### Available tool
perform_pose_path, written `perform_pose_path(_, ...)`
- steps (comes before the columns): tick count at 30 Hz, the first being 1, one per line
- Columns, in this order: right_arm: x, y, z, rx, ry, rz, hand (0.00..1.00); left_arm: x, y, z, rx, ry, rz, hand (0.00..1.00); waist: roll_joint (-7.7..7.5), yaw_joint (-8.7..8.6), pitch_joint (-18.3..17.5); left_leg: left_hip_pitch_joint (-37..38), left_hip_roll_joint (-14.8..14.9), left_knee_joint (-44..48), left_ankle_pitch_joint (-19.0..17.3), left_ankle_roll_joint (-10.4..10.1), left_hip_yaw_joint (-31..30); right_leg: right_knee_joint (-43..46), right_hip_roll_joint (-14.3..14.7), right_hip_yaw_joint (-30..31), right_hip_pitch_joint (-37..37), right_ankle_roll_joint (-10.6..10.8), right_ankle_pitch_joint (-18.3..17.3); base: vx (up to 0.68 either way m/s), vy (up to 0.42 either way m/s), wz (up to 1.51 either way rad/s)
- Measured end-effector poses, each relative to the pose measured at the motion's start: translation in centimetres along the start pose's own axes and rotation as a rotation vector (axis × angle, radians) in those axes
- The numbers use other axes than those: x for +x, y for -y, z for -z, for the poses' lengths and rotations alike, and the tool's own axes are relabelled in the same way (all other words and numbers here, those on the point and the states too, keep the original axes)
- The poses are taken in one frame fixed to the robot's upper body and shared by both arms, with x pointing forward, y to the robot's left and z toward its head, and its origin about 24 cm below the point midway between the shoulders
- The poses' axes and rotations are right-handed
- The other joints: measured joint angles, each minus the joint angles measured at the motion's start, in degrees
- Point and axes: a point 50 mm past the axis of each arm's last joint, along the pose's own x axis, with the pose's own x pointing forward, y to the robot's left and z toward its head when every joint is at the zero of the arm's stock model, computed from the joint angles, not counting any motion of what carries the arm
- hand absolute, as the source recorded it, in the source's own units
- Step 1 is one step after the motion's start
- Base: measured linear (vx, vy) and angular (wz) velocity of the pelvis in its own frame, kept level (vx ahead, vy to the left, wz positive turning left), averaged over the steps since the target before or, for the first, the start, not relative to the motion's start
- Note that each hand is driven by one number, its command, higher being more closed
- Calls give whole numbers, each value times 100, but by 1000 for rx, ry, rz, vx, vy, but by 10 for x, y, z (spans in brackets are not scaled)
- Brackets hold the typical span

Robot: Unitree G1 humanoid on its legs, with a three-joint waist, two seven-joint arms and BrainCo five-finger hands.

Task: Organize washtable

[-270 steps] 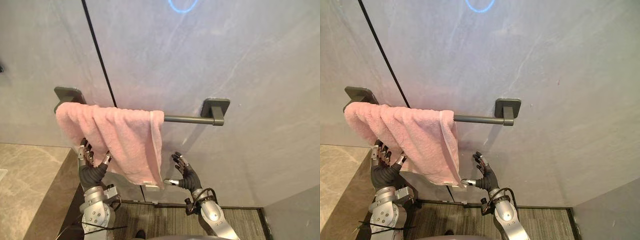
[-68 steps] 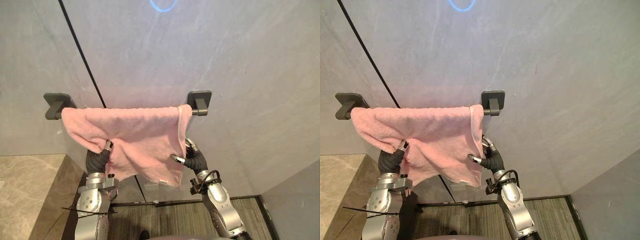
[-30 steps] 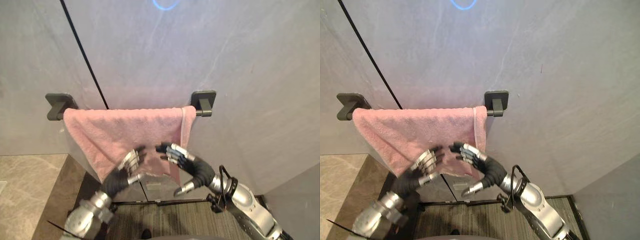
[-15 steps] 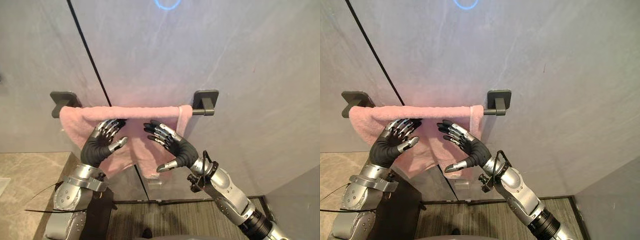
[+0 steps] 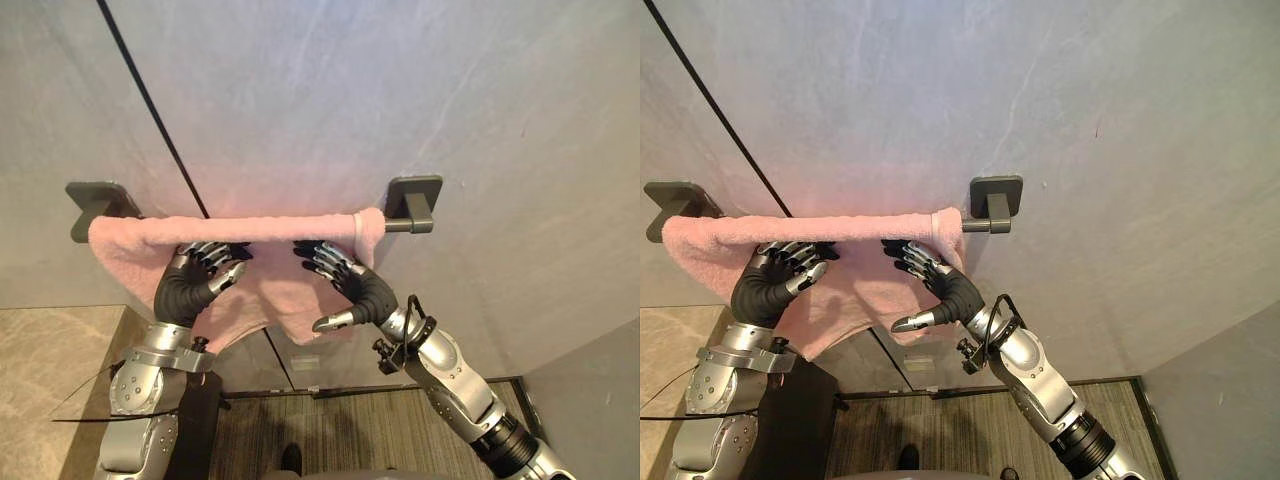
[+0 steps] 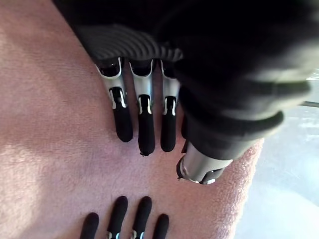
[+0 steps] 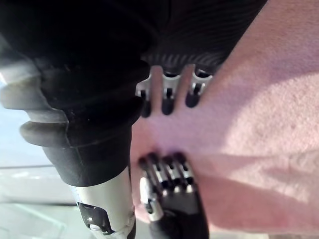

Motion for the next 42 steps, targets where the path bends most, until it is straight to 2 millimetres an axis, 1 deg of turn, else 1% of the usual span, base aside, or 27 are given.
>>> perform_pose_path(7,-5,6,-1,-31,1,45,0,-3,-1,7,-14,-22,-28,0,1,2,0,-4,-6,-2,1,1,-4,0,-6,-5,-3,0,-1,-4,0,0)
perform_pose_path(11,-15,12,5,-20,-23,101,0,-12,-3,14,20,-72,-25,0,-2,-1,-2,-3,-7,-2,3,3,-12,-1,-6,-5,-2,0,0,0,0,0)
perform_pose_path(14,-26,13,14,-21,-62,142,0,-18,-5,25,38,-128,-41,0,0,-5,-4,-3,-6,-1,5,3,-13,-2,-6,-5,-2,0,0,0,0,0)
perform_pose_path(17,-41,11,26,6,-123,175,0,-28,-4,42,39,-207,-73,0,-8,-8,-12,0,-5,-1,10,8,-14,1,-6,-4,-1,0,0,0,0,0)
perform_pose_path(19,-61,9,47,48,-224,224,0,-44,-2,68,17,-330,-113,0,-13,-16,-27,5,-6,-2,13,12,-14,8,-6,0,-1,0,0,0,0,0)
perform_pose_path(20,-66,8,53,55,-258,233,0,-49,0,75,13,-367,-121,0,-16,-17,-29,5,-6,-2,14,12,-14,9,-6,-1,-1,0,0,0,0,0)
perform_pose_path(21,-87,5,72,95,-366,271,0,-64,5,95,-3,-482,-130,0,-46,-19,-49,1,4,0,15,12,-13,-4,-4,7,0,0,1,0,0,0)
perform_pose_path(23,-103,3,83,110,-443,302,0,-75,9,107,-4,-555,-131,0,-72,-16,-65,-2,4,0,13,11,-16,-18,1,1,1,0,1,0,0,0)
perform_pose_path(24,-119,1,95,111,-527,331,0,-87,12,119,-1,-634,-140,0,-94,-19,-79,-3,4,0,12,12,-21,-57,1,-1,14,2,8,0,0,0)
perform_pose_path(25,-126,2,100,108,-564,346,0,-93,13,125,0,-672,-145,0,-101,-24,-84,-3,4,0,11,12,-19,-78,1,2,21,2,19,0,0,0)
perform_pose_path(26,-147,2,114,120,-666,393,0,-113,15,142,-2,-783,-163,0,-104,-49,-86,0,2,0,10,13,-16,-105,-1,5,39,9,36,0,0,0)
perform_pose_path(27,-156,2,120,131,-709,416,0,-121,16,149,-10,-828,-175,0,-104,-64,-86,2,-1,1,10,13,-16,-107,-4,6,42,10,37,0,0,0)
perform_pose_path(28,-176,1,132,125,-814,451,0,-138,17,162,15,-932,-196,0,-104,-114,-86,7,-9,1,9,14,-15,-114,-12,7,51,15,40,0,0,0)
perform_pose_path(29,-212,-4,149,134,-993,517,0,-176,21,179,53,-1129,-246,0,-105,-169,-82,50,-17,1,0,17,6,-198,-23,20,125,25,71,0,0,0)
perform_pose_path(31,-248,-13,160,158,-1157,608,0,-210,25,189,69,-1284,-323,0,-100,-169,-77,99,-17,1,-15,17,22,-226,-24,25,194,25,72,0,0,0)
perform_pose_path(32,-256,-15,162,168,-1192,630,0,-219,26,190,62,-1319,-351,0,-94,-166,-74,116,-15,1,-22,16,33,-226,-23,34,204,25,71,6,-3,-7)
perform_pose_path(33,-279,-20,165,214,-1267,718,0,-237,23,190,46,-1384,-439,0,-57,-161,-60,166,-10,1,-34,12,94,-226,-17,65,236,24,71,5,-3,-12)
perform_pose_path(34,-291,-19,166,247,-1290,801,0,-253,24,190,28,-1441,-509,0,-48,-165,-48,229,-8,1,-46,14,128,-232,-17,95,291,22,74,6,2,-16)
perform_pose_path(35,-298,-17,166,254,-1315,859,0,-263,26,190,12,-1482,-558,0,-28,-174,-31,285,-7,1,-69,12,157,-236,-15,130,325,22,74,4,5,-21)
perform_pose_path(36,-310,-18,167,272,-1366,943,0,-280,30,188,-13,-1557,-621,0,-13,-167,-25,385,-3,1,-103,11,180,-244,-13,173,404,22,73,-28,-13,-10)
perform_pose_path(37,-346,-35,163,352,-1512,1122,0,-311,39,181,-92,-1677,-745,0,66,-152,27,498,58,2,-161,-26,177,-267,50,137,551,-34,15,-43,-27,-4)
perform_pose_path(40,-345,-36,164,363,-1507,1152,0,-311,41,181,-106,-1672,-759,0,95,-154,35,531,85,0,-173,-11,165,-185,82,131,547,-34,-52,-28,-16,3)
perform_pose_path(41,-343,-35,164,366,-1497,1161,0,-304,43,185,-121,-1654,-760,0,109,-123,50,473,97,1,-200,-43,175,-154,93,119,535,-39,-75,-45,-9,9)
perform_pose_path(42,-343,-34,164,369,-1493,1168,0,-301,41,186,-120,-1642,-763,0,102,-163,47,400,105,36,-202,-46,137,-97,100,77,456,-45,-93,42,-40,76)
